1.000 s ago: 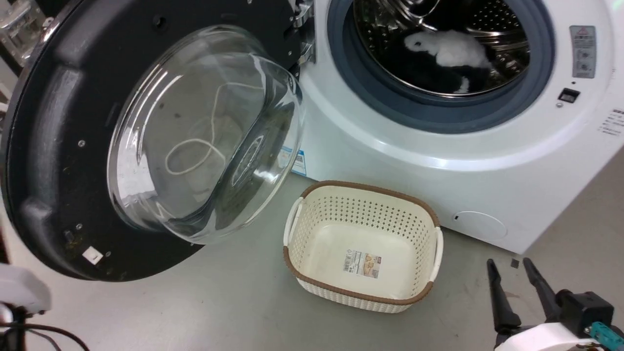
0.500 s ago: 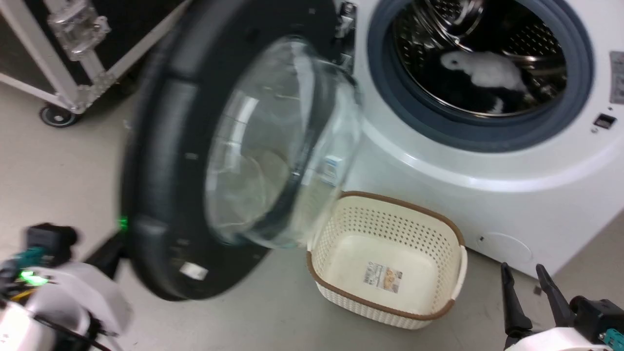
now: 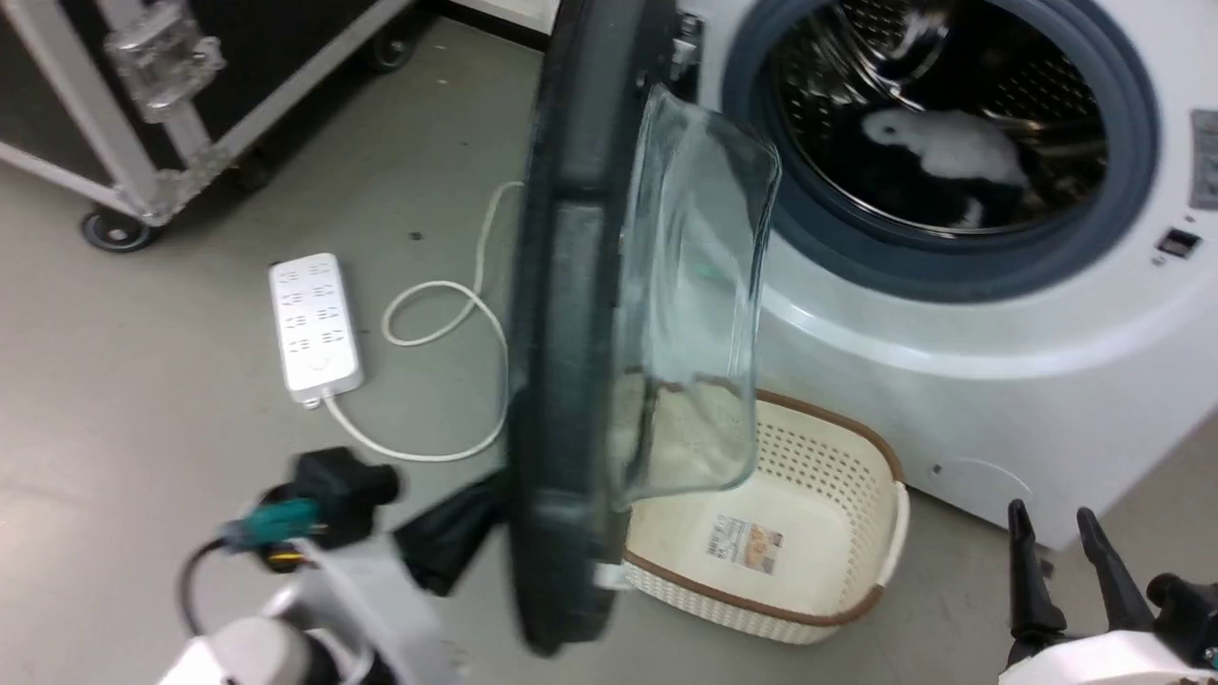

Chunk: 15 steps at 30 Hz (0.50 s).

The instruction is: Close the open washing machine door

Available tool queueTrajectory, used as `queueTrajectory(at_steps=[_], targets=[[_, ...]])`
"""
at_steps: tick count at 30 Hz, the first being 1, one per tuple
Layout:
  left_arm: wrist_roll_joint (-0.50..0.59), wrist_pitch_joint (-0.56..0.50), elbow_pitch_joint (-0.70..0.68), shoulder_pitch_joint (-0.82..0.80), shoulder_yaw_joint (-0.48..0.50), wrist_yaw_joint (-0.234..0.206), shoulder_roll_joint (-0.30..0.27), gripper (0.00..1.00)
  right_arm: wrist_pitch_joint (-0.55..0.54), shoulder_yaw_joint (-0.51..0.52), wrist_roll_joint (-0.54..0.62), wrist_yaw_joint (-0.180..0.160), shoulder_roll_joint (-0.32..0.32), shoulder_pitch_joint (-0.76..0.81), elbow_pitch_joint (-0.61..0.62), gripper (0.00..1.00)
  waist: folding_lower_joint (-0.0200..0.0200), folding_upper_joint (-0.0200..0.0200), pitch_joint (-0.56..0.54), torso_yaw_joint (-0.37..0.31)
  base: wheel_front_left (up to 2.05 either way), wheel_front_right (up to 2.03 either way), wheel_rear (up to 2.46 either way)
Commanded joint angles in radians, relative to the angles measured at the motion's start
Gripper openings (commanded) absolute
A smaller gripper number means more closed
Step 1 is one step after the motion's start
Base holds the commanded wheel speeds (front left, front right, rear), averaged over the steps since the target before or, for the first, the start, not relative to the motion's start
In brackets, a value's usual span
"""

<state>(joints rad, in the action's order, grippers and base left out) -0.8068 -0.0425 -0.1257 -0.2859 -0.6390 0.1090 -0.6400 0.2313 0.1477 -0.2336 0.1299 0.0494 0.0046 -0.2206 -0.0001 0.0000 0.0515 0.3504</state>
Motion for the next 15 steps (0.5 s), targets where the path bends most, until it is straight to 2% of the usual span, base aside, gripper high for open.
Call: queueTrajectory(at_steps=[1, 9, 15], targets=[[-0.017, 0.009, -0.004, -0.031, -0.031, 0.010, 0.005, 0.00, 0.009, 0.005, -0.012, 0.001, 0.001, -0.013, -0.005, 1.00, 0.0001, 0.0000, 0.015, -0.026, 0.00, 0.00, 0.00], [-0.067, 0.080, 0.104, -0.226, -0.262, 0.019, 0.054, 0.00, 0.025, 0.001, -0.045, 0.001, 0.001, -0.053, 0.003, 1.00, 0.0001, 0.0000, 0.069, -0.192, 0.00, 0.00, 0.00], [-0.086, 0.132, 0.240, -0.378, -0.336, 0.022, 0.125, 0.00, 0.030, -0.001, -0.064, 0.001, 0.001, -0.073, 0.014, 1.00, 0.0001, 0.0000, 0.125, -0.340, 0.00, 0.00, 0.00]])
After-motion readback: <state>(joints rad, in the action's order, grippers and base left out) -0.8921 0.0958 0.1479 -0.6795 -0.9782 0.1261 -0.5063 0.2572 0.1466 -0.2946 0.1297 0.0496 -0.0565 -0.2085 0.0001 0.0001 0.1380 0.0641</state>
